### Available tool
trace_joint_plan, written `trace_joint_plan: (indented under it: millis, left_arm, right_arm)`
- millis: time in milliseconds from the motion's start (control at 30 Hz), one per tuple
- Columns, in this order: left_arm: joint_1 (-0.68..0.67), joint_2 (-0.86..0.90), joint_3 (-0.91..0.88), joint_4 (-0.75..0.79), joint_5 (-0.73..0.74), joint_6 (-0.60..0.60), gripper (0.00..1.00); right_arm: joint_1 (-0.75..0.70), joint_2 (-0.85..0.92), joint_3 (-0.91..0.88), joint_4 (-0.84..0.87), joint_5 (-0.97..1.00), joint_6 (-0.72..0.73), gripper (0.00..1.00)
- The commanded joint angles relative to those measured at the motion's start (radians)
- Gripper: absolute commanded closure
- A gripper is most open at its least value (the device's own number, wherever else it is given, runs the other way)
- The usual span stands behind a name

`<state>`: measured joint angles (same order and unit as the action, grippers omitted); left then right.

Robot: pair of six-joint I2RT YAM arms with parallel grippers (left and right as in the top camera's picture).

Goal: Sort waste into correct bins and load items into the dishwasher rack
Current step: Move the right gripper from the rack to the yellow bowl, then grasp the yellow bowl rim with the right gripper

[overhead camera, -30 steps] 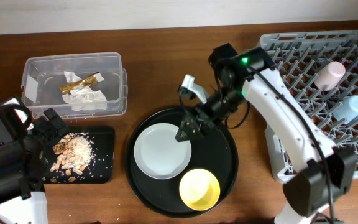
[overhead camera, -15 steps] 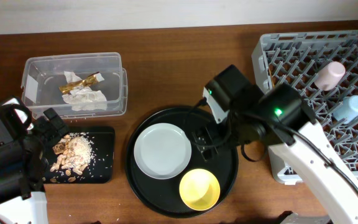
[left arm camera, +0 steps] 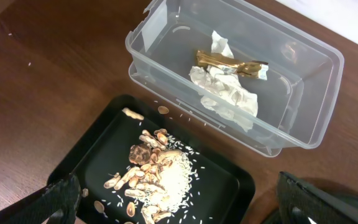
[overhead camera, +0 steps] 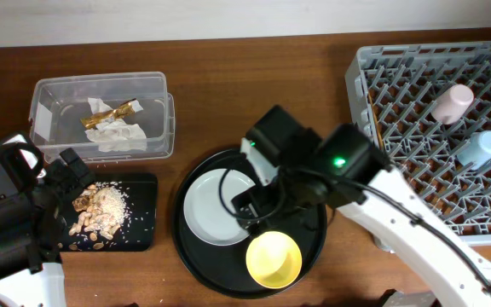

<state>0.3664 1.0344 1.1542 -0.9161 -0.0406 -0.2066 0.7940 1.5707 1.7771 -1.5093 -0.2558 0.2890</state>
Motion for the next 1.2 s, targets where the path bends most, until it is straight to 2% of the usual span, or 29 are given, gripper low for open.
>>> trace_joint_plan:
  millis: [0,67,300,533,667,833,967,1167]
  left_arm:
    - [0.005,0.001,0.010,0.002,0.000,-0.010,0.01]
    - [0.005,0.001,0.010,0.002,0.000,-0.010,0.01]
    - [0.005,0.001,0.010,0.002,0.000,-0.010,0.01]
    - [0.005,0.001,0.010,0.002,0.000,-0.010,0.01]
    - [0.005,0.001,0.010,0.002,0.000,-0.010,0.01]
    - [0.005,0.001,0.010,0.002,0.000,-0.010,0.01]
    - [0.005,0.001,0.010,0.002,0.000,-0.010,0.01]
    - [0.005,0.001,0.010,0.002,0.000,-0.010,0.01]
  right_arm:
    - [0.059,0.049,-0.007,0.016,-0.036,0.009,0.01]
    - [0.085,0.080,-0.007,0.018,-0.011,0.036,0.01]
    - [0.109,0.149,-0.007,-0.079,0.293,0.392,0.01]
    - [0.125,0.148,-0.012,-0.142,0.298,0.404,0.01]
    - [0.179,0.148,-0.064,-0.103,0.294,0.404,0.01]
    - [0.221,0.151,-0.184,-0.002,0.257,0.405,0.03]
    - [0.221,0.151,-0.315,0.106,0.220,0.503,0.17]
    - [0.221,0.151,-0.469,0.283,0.132,0.513,0.18]
